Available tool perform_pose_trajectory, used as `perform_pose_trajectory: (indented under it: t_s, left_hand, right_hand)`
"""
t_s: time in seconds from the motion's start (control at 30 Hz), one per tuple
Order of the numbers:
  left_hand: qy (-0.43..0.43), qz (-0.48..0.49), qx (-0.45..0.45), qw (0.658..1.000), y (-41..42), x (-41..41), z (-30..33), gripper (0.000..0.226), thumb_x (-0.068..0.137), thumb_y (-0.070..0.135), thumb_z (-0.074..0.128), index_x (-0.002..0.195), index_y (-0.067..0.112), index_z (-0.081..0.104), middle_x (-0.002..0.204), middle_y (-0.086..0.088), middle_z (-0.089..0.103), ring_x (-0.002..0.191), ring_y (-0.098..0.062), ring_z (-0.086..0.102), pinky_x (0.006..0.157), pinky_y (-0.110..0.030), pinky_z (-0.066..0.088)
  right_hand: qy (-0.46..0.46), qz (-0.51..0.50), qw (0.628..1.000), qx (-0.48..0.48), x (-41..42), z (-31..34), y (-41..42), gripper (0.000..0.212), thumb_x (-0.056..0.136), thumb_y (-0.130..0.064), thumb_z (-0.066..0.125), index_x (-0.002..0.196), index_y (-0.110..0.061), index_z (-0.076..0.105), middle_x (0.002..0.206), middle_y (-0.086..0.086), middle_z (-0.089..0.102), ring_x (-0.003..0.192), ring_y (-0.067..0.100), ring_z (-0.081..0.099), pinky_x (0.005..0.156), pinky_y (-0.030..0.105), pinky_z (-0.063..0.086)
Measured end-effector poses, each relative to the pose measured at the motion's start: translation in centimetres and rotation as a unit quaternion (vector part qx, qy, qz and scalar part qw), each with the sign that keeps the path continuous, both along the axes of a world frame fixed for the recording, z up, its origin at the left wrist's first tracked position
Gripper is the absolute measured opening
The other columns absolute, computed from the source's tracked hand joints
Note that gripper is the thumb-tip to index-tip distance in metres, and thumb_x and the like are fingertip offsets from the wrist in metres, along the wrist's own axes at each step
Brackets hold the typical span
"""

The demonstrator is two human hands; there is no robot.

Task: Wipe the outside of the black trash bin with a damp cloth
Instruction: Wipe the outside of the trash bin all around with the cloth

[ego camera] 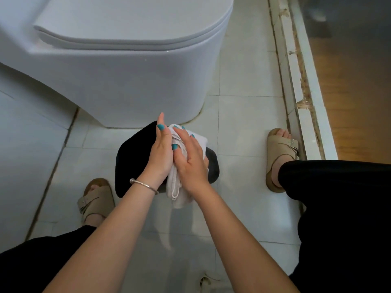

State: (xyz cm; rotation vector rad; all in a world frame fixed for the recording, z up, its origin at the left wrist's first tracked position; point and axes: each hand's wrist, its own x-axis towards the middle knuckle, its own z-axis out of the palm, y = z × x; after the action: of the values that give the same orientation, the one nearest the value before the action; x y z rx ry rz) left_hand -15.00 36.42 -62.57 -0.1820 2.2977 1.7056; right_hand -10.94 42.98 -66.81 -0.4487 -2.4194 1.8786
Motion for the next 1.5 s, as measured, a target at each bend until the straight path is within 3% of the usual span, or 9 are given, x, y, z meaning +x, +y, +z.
perform_pose_trajectory:
  t_s: [0.1, 0.27, 0.47, 0.6, 0.73, 0.97, 1.1, 1.37, 1.5]
  left_hand:
    - [0.001, -0.015, 0.0, 1.0, -0.4, 0.5, 0.8, 0.052, 0.102, 0.041, 0.009, 0.152, 0.029, 0.012, 0.129, 0.017, 0.03, 0.118, 0.004, 0.031, 0.066, 0.012, 0.025]
    - [0.003, -0.007, 0.006, 1.0, -2.2, 0.7, 0.7, 0.053, 0.101, 0.041, 0.011, 0.152, 0.029, 0.011, 0.149, 0.019, 0.018, 0.125, 0.01, 0.016, 0.08, 0.011, 0.018]
    - [0.006, 0.008, 0.018, 1.0, -3.1, 1.5, 0.1, 0.051, 0.101, 0.041, 0.021, 0.151, 0.037, 0.012, 0.155, 0.017, 0.014, 0.139, 0.005, 0.01, 0.105, -0.013, 0.013]
    - [-0.008, -0.018, 0.01, 1.0, -2.7, 1.8, 0.0, 0.047, 0.102, 0.039, 0.024, 0.149, 0.043, 0.014, 0.159, 0.002, 0.018, 0.145, -0.027, 0.008, 0.117, -0.042, 0.014]
    - [0.003, -0.045, 0.012, 0.999, -3.1, 2.4, 0.2, 0.047, 0.103, 0.038, 0.023, 0.148, 0.045, 0.013, 0.149, 0.027, 0.014, 0.137, 0.009, 0.006, 0.11, -0.017, 0.011]
    - [-0.003, -0.108, 0.026, 0.994, -3.4, 2.7, 0.0, 0.053, 0.1, 0.038, 0.026, 0.149, 0.039, 0.006, 0.134, 0.038, 0.018, 0.108, 0.038, 0.026, 0.093, 0.004, 0.025]
    - [-0.015, -0.124, 0.026, 0.992, -2.5, 2.6, 0.0, 0.057, 0.101, 0.036, 0.026, 0.15, 0.039, -0.003, 0.114, 0.042, 0.029, 0.09, 0.038, 0.04, 0.077, 0.005, 0.034]
    - [-0.034, -0.122, 0.032, 0.991, -2.3, 1.9, 0.6, 0.056, 0.1, 0.04, 0.023, 0.15, 0.036, -0.002, 0.143, 0.028, 0.01, 0.127, 0.014, 0.013, 0.086, 0.011, 0.017]
    - [-0.038, -0.131, 0.009, 0.991, -3.3, 2.0, -0.1, 0.061, 0.092, 0.054, 0.022, 0.148, 0.045, -0.001, 0.144, 0.031, 0.006, 0.13, 0.012, 0.004, 0.105, -0.013, 0.007]
  right_hand:
    - [-0.009, 0.007, 1.0, -0.001, -0.6, -0.3, 0.2, 0.044, 0.084, -0.051, 0.034, 0.125, -0.068, 0.035, 0.145, -0.026, 0.039, 0.142, 0.005, 0.025, 0.114, 0.052, 0.022]
    - [-0.039, 0.031, 0.999, 0.011, -0.7, -1.1, 0.7, 0.04, 0.094, -0.044, 0.035, 0.125, -0.068, 0.03, 0.145, -0.025, 0.037, 0.143, 0.003, 0.021, 0.115, 0.049, 0.019]
    - [-0.114, -0.003, 0.993, 0.034, -1.4, -3.6, 3.5, 0.037, 0.096, -0.045, 0.033, 0.126, -0.065, 0.034, 0.141, -0.019, 0.046, 0.133, 0.008, 0.037, 0.113, 0.045, 0.022]
    - [-0.181, -0.061, 0.982, 0.002, -1.0, -5.4, 6.0, 0.033, 0.097, -0.046, 0.033, 0.127, -0.059, 0.042, 0.134, -0.016, 0.052, 0.127, 0.015, 0.046, 0.111, 0.04, 0.027]
    - [-0.187, -0.063, 0.98, -0.007, -1.0, -4.4, 5.6, 0.026, 0.098, -0.047, 0.031, 0.11, -0.063, 0.048, 0.114, -0.027, 0.053, 0.117, 0.008, 0.049, 0.113, 0.045, 0.022]
    - [-0.022, 0.067, 0.997, 0.031, -2.1, 1.2, 1.7, 0.03, 0.097, -0.045, 0.027, 0.109, -0.065, 0.046, 0.112, -0.035, 0.057, 0.114, -0.004, 0.05, 0.11, 0.053, 0.024]
    - [0.002, 0.066, 0.998, 0.022, -2.0, 2.2, 1.0, 0.03, 0.097, -0.045, 0.027, 0.11, -0.067, 0.044, 0.108, -0.035, 0.058, 0.11, -0.002, 0.054, 0.106, 0.051, 0.03]
    - [-0.068, 0.028, 0.997, -0.006, -2.1, -1.5, 3.6, 0.029, 0.091, -0.066, 0.03, 0.117, -0.067, 0.044, 0.127, -0.028, 0.054, 0.123, 0.011, 0.05, 0.108, 0.047, 0.034]
    - [-0.162, -0.027, 0.986, 0.006, -1.0, -6.0, 5.9, 0.03, 0.085, -0.068, 0.028, 0.11, -0.069, 0.046, 0.129, -0.023, 0.055, 0.122, 0.015, 0.05, 0.11, 0.044, 0.034]
